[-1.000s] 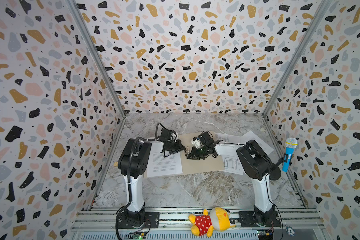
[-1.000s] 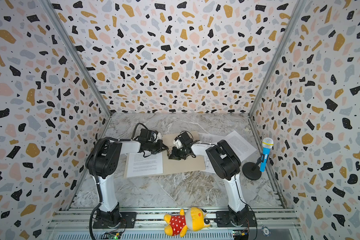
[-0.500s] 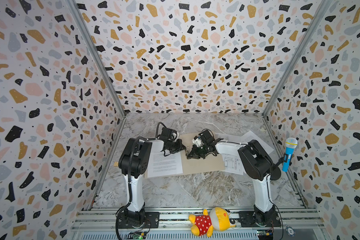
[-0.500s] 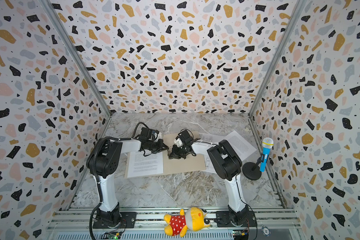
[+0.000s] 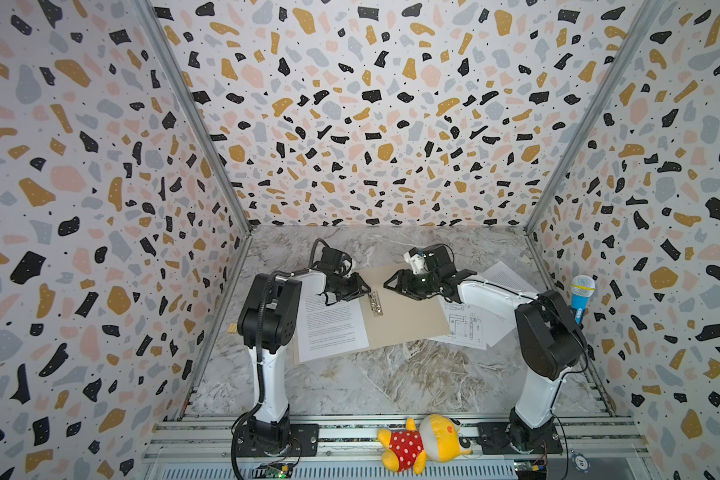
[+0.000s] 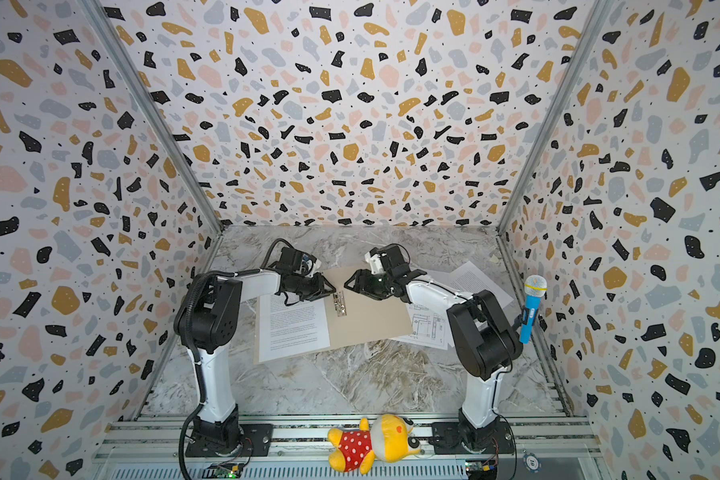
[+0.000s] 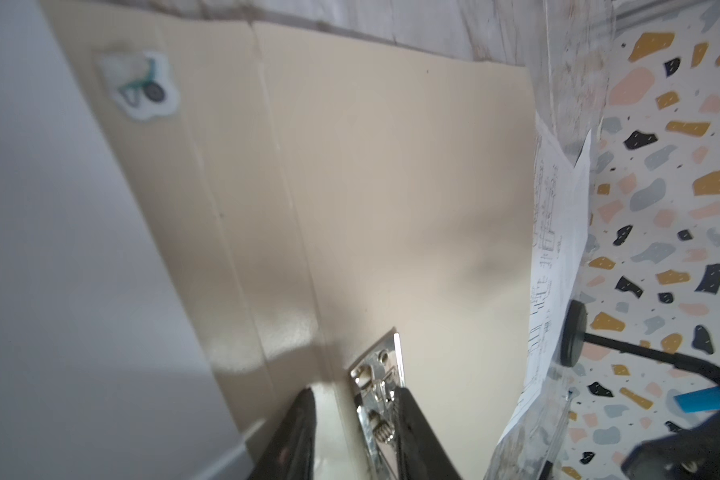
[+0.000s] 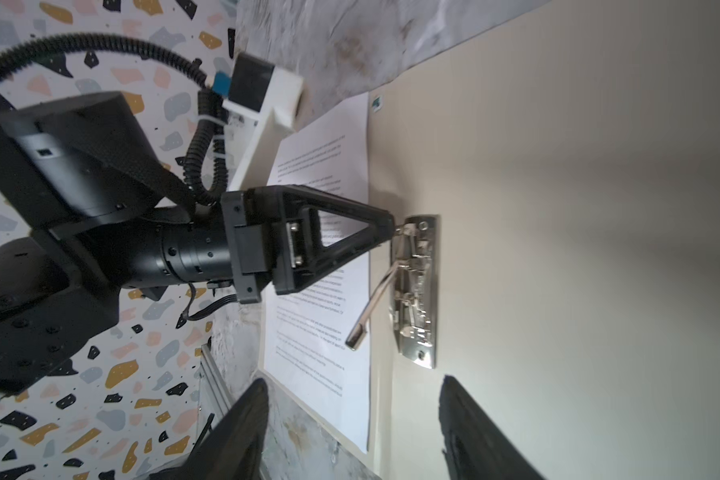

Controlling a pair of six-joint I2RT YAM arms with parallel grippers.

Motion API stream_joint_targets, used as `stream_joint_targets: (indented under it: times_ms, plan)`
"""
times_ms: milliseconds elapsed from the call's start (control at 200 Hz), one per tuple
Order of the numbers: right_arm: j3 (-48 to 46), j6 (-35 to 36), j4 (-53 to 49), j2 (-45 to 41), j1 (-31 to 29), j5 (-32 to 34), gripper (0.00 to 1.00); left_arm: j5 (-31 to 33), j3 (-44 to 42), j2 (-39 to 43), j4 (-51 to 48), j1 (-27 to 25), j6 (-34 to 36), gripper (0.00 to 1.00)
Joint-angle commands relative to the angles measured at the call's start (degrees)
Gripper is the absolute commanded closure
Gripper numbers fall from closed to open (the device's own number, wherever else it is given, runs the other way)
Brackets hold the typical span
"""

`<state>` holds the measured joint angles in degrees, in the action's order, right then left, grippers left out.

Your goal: Put the files into the folder

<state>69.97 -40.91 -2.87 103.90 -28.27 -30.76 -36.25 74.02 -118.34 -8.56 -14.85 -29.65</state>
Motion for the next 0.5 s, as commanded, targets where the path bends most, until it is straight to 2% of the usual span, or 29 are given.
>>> stream_joint_targets:
  times_ms: [0, 110, 215, 350, 491]
  plan:
    - [-2.96, 8.29, -8.85, -2.29, 3.79, 6.47, 0.31, -1.82, 3.9, 0.72, -2.32, 0.48, -0.47, 0.53]
    - [-6.51, 10.24, -10.08, -2.46, 6.84, 3.35, 0.3, -2.9, 5.59, 2.48, -2.98, 0.44, -2.57, 0.39]
    - [-9.49, 10.99, -9.66, -2.6, 7.6, 3.28, 0.3, -3.35, 4.16, 5.38, -2.55, 0.36, -5.71, 0.28]
    - [-12.19, 10.46, -7.4, -3.88, 8.77, 2.14, 0.3, -3.51, -2.82, 10.13, 0.62, -0.38, -10.56, 0.2]
    - [-13.02, 10.53, -5.67, -6.5, 10.78, 1.76, 0.28, -1.92, -12.73, 16.48, 9.15, -2.62, -18.84, 0.01]
